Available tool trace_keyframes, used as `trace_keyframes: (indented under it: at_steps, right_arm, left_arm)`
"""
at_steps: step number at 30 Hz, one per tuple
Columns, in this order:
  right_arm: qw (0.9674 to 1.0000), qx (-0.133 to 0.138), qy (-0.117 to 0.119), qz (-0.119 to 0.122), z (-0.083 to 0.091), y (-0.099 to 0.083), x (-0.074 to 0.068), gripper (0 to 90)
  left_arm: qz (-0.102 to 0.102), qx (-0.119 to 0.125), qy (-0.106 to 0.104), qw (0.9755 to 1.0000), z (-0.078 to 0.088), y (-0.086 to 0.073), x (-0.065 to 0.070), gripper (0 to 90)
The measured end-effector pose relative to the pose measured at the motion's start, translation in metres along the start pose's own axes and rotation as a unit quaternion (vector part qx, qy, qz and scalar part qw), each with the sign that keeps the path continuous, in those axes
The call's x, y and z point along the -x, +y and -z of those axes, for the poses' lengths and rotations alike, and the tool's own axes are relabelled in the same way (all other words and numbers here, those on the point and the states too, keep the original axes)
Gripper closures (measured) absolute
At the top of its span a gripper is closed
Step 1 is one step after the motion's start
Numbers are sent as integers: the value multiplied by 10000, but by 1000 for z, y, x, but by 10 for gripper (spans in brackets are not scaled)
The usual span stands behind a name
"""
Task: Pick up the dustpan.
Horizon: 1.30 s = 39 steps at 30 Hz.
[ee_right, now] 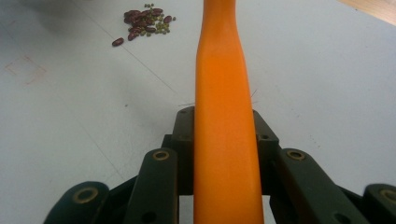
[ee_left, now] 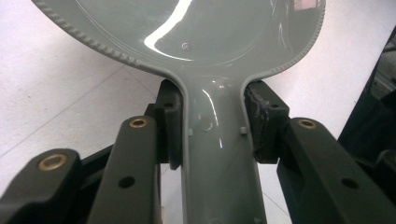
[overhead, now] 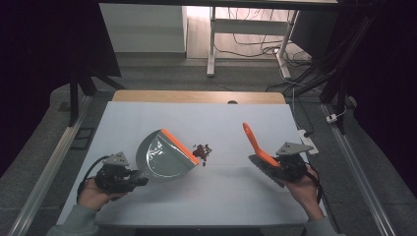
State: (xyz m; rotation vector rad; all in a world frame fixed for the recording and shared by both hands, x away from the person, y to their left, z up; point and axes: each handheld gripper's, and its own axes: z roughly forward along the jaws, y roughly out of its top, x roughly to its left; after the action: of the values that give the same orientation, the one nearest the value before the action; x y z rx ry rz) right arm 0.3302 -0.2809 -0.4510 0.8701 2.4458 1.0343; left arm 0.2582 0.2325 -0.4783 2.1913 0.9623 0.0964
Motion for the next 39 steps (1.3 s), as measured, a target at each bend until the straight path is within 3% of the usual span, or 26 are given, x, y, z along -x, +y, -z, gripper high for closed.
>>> trace_keyframes:
  at_steps: [16, 25, 39]
  right_arm:
    - [10000, -2, 61, -38, -1, 0, -1, 708]
    - [10000, -9, 76, -25, -2, 1, -2, 708]
    - [9999, -66, 81, -23, -6, 1, -1, 708]
  left_arm:
    - [-164, -405, -199, 9988, -11, 0, 5, 617]
    - [-129, -668, -259, 9973, -11, -3, 3, 616]
    - [-129, -924, -345, 9950, -27, 1, 3, 616]
